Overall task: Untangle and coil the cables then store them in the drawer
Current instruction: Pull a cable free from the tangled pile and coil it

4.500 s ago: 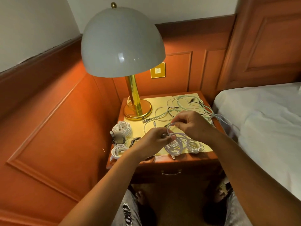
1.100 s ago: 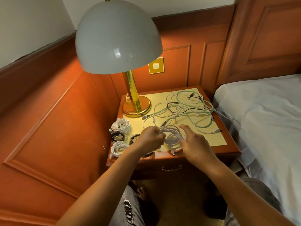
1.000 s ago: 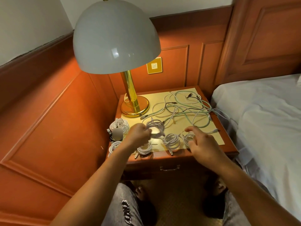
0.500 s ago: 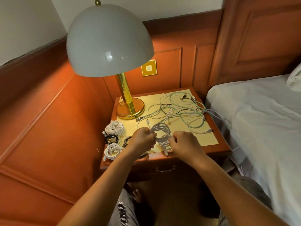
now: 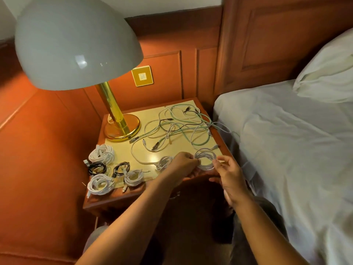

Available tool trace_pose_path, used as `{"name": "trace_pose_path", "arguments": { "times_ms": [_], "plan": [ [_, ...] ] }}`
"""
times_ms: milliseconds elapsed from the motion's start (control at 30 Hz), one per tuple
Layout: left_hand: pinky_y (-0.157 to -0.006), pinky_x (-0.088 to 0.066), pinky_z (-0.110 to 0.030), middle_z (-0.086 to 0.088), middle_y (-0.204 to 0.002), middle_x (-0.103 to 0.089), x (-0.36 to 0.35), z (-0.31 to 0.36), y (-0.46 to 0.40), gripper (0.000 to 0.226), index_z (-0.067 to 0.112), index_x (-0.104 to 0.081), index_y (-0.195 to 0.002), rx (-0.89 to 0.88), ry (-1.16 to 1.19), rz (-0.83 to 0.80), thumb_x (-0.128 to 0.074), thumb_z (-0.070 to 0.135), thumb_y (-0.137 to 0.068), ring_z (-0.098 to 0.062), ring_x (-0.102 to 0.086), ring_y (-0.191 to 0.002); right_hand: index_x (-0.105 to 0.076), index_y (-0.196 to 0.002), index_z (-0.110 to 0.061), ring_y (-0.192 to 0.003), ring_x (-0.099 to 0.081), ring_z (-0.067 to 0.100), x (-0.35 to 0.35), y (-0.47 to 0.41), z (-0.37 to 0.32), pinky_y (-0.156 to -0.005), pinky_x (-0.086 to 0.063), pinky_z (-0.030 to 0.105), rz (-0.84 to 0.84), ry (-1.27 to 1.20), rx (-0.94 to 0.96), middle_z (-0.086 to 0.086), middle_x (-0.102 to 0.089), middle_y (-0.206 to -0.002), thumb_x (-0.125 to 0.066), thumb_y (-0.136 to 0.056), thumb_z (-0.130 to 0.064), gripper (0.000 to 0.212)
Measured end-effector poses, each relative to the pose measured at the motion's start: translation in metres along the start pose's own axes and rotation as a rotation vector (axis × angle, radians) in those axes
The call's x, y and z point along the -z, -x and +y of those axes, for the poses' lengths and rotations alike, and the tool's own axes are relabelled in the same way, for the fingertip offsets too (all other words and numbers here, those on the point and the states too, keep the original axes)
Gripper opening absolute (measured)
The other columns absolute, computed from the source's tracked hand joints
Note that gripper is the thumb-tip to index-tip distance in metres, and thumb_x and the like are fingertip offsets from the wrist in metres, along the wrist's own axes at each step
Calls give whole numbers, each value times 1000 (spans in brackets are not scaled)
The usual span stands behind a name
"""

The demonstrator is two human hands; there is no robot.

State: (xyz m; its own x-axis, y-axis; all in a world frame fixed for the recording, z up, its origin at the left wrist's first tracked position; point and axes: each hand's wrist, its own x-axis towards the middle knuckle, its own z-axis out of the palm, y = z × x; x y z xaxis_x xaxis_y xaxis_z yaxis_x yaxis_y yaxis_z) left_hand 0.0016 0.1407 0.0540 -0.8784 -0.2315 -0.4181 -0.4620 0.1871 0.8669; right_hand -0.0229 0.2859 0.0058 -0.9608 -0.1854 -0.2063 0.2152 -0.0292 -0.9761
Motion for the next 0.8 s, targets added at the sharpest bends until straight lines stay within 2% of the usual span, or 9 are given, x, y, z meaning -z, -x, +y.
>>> {"name": "trace_pose_path", "arguments": {
  "times_ms": [133, 200, 267, 367, 467, 533, 633, 700, 800],
  "plan": [
    [-59, -48, -32, -18, -69, -63, -33, 1, -21, 22, 5, -59, -75, 18, -104, 23, -54, 13, -95, -24, -54, -57, -62, -99, -23, -90, -67, 23, 23, -28, 12, -59, -52, 28, 94, -9, -34, 9, -67, -105, -62, -93, -13, 11],
    [-71, -53, -38, -24, -83, -69, -46, 1, -31, 22, 2, -63, -79, -9, -219, 88, -54, 17, -93, -30, -62, -69, -63, -100, -18, -88, -68, 22, 31, -44, 13, -57, -51, 26, 123, 56, -54, 9, -69, -103, -63, -92, -13, 9],
    [-77, -53, -39, -24, -91, -70, -57, 1, -37, 25, -4, -67, -89, -42, -291, 158, -54, 18, -93, -35, -66, -84, -63, -98, -16, -83, -68, 20, 36, -59, 11, -57, -53, 26, 132, 137, -66, 7, -69, -100, -62, -92, -13, 7],
    [-74, -47, -37, -18, -98, -68, -70, -3, -44, 23, -3, -67, -99, -82, -323, 255, -54, 16, -93, -33, -62, -91, -61, -90, -18, -79, -67, 18, 39, -78, 8, -59, -55, 29, 119, 235, -71, 6, -67, -94, -60, -92, -8, 10],
    [-76, -44, -30, -11, -110, -63, -82, -7, -46, 23, 5, -61, -112, -84, -244, 344, -57, 13, -91, -23, -58, -97, -58, -81, -22, -78, -68, 22, 39, -92, 11, -61, -58, 33, 110, 304, -77, 7, -67, -93, -60, -89, -7, 18],
    [-84, -46, -30, -10, -117, -58, -89, -10, -48, 29, 6, -56, -119, -94, -239, 360, -56, 12, -90, -24, -56, -104, -59, -80, -23, -80, -68, 24, 39, -98, 16, -64, -61, 38, 117, 344, -94, 8, -68, -93, -59, -87, -7, 17],
    [-85, -44, -28, -12, -126, -54, -98, -11, -48, 39, 5, -49, -130, -100, -233, 335, -52, 10, -92, -25, -54, -110, -60, -81, -23, -81, -67, 25, 43, -104, 21, -70, -61, 46, 133, 427, -107, 8, -69, -94, -57, -85, -11, 13],
    [-86, -45, -28, -13, -127, -53, -103, -11, -48, 41, 5, -46, -133, -103, -220, 318, -49, 7, -92, -25, -55, -111, -62, -86, -21, -82, -66, 25, 45, -106, 21, -74, -59, 45, 147, 505, -86, 7, -69, -95, -57, -85, -12, 10],
    [-93, -46, -32, -13, -126, -55, -108, -12, -44, 42, 5, -45, -130, -129, -194, 305, -48, 2, -88, -27, -54, -114, -64, -97, -12, -83, -61, 23, 46, -107, 17, -71, -52, 34, 139, 632, -33, 7, -67, -96, -59, -87, -12, 12]
  ]
}}
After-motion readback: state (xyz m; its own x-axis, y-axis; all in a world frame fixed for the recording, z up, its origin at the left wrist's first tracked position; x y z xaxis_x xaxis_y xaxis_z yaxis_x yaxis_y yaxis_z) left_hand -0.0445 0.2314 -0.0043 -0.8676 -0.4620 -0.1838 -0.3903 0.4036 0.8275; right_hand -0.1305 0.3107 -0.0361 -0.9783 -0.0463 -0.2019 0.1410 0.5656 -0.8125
